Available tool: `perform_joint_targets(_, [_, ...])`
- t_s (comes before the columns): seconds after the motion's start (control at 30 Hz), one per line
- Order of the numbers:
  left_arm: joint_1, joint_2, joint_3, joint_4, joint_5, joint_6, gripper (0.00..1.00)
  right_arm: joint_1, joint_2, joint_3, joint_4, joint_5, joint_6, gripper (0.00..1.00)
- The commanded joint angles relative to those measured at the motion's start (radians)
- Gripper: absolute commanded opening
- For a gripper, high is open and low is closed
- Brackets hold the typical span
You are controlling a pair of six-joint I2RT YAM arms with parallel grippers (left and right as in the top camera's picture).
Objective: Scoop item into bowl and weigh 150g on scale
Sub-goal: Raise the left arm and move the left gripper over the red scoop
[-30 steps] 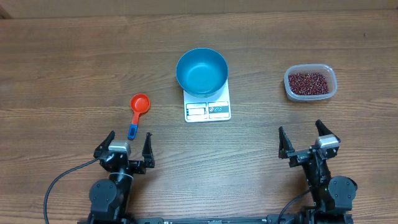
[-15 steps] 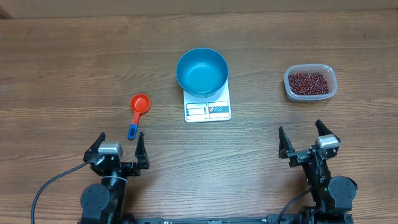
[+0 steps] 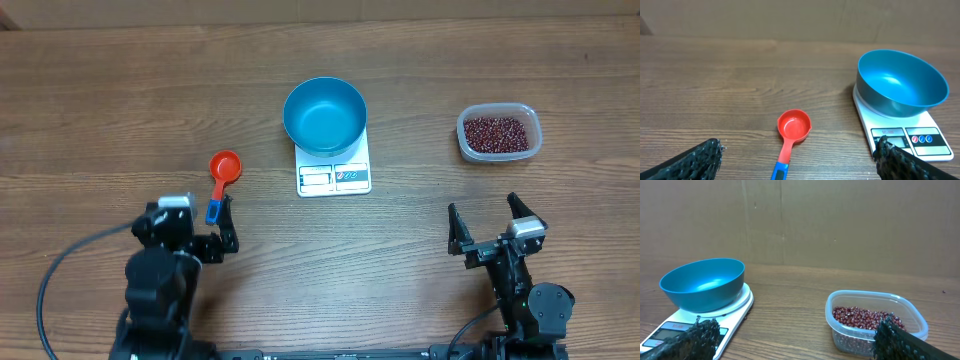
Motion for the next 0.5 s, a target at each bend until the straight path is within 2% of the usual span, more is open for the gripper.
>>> perform_joint_targets(0.0, [0.005,0.105,0.082,-0.011,-0.009,0.008,1.0,0.006,-0.008,-0.011,0.003,0.003,-0.001,1.0])
perform_joint_targets(0.3, [0.005,0.334,0.253,-0.097,-0.009,0.011,0.99,0.006,-0.008,-0.011,0.003,0.003,-0.001,1.0])
perform_joint_targets(0.47, [0.005,0.436,0.365,-0.202,-0.009,0.068,1.0,0.006,-0.008,-0.011,0.003,0.003,-0.001,1.0])
